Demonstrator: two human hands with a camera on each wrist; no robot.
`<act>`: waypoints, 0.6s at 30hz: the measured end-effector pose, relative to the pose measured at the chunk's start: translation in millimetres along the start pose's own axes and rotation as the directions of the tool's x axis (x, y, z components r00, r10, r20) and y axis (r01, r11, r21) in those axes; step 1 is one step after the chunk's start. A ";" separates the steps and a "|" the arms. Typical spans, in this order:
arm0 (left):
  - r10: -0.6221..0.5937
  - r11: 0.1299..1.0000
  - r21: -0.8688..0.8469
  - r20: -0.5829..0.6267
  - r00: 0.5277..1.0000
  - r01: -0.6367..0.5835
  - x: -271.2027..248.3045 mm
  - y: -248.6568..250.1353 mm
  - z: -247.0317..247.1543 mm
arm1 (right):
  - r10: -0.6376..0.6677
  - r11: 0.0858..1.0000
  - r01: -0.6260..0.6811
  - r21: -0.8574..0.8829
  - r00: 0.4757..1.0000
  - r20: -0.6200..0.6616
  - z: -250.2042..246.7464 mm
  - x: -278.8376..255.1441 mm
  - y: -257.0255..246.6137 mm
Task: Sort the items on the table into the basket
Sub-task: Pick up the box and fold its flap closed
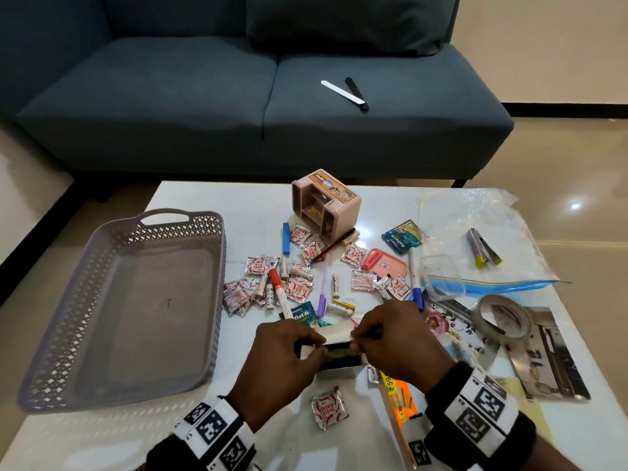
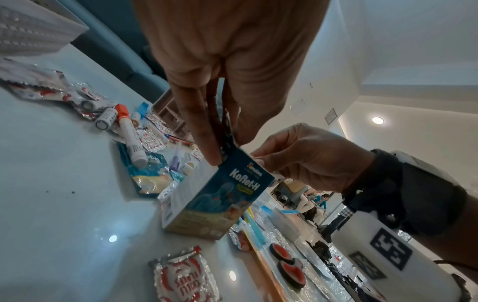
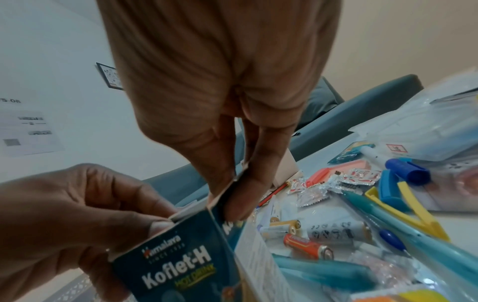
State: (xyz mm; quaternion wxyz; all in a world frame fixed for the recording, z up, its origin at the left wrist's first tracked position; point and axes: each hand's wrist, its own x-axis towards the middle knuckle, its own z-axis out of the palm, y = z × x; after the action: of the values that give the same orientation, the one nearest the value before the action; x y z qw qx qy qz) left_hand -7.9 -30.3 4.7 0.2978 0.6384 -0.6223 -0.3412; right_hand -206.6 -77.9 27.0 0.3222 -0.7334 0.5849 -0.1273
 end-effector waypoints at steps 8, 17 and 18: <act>0.034 0.995 -0.093 0.030 0.999 -0.031 18.3 3.5 -26.6 | 0.025 0.998 -0.026 0.055 1.000 0.013 -14.4 -0.6 0.9; 0.075 0.922 0.379 0.035 0.997 -0.083 69.7 -0.4 -27.6 | 0.232 0.908 -0.137 0.396 0.951 -0.205 -70.3 7.1 20.5; 0.049 0.884 0.459 0.091 0.995 -0.086 76.9 1.5 -23.1 | 0.251 0.907 -0.151 0.393 0.944 -0.217 -73.6 8.2 26.1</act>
State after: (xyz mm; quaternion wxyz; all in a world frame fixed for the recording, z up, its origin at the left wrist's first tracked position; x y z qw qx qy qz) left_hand 9.3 -108.2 14.6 0.1250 0.6553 -0.7184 -0.1971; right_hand -266.0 -112.3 65.1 0.3862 -0.5712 0.6605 -0.2972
